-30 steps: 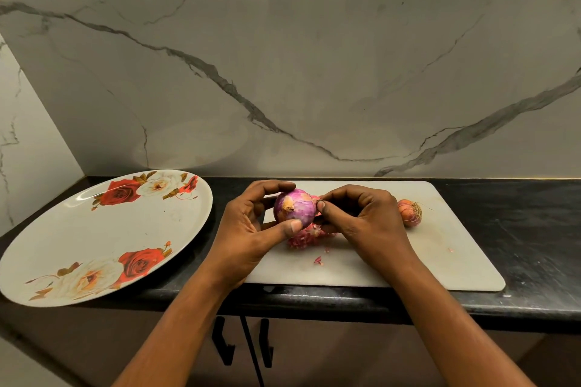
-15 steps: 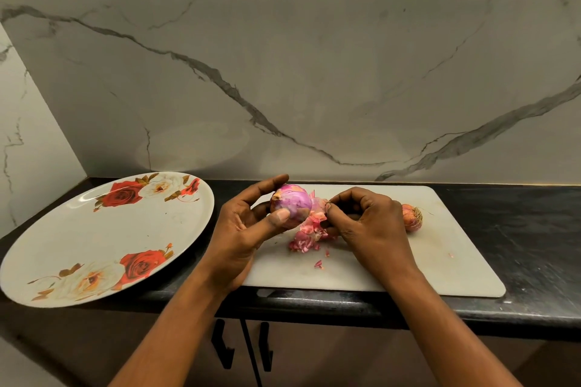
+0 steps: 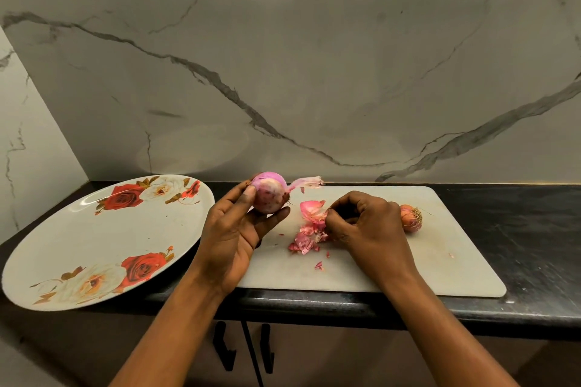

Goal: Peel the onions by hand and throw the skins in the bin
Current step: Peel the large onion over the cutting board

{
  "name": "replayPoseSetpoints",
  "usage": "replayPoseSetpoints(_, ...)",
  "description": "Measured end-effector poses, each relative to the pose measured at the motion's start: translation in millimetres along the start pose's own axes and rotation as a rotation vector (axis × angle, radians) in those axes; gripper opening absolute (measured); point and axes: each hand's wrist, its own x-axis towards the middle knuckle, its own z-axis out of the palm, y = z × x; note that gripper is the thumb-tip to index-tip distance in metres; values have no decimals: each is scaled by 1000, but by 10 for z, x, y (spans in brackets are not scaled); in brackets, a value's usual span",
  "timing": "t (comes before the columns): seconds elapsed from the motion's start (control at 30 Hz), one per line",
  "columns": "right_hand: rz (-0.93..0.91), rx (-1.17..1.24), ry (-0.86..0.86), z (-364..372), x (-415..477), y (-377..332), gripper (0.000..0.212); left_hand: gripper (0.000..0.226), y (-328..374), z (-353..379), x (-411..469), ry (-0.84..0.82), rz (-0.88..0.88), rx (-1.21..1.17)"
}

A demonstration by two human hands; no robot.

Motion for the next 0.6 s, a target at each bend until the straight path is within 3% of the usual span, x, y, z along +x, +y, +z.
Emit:
replayPoseSetpoints(0.07,-47,-8,-10,3,-7,-15,7,41,-6,-2,-7,-10,-3,19)
replayPoseSetpoints(0.2,-10,182,-31,-4,13,-5,38,45,-49,22,-12,-54,-8,139)
replayPoseSetpoints(0.3,-51,225,-109,-5,9,-24,50,48,-64,25,-16,-78,-10,220)
replayPoseSetpoints(0.47,-124,240,-155,4,11,-36,41,46,-69,38,-5,-90,-30,267)
replayPoseSetpoints(0.6,-129,279,-156,-6,37,-7,23,41,-55,50,-3,-104,-57,282)
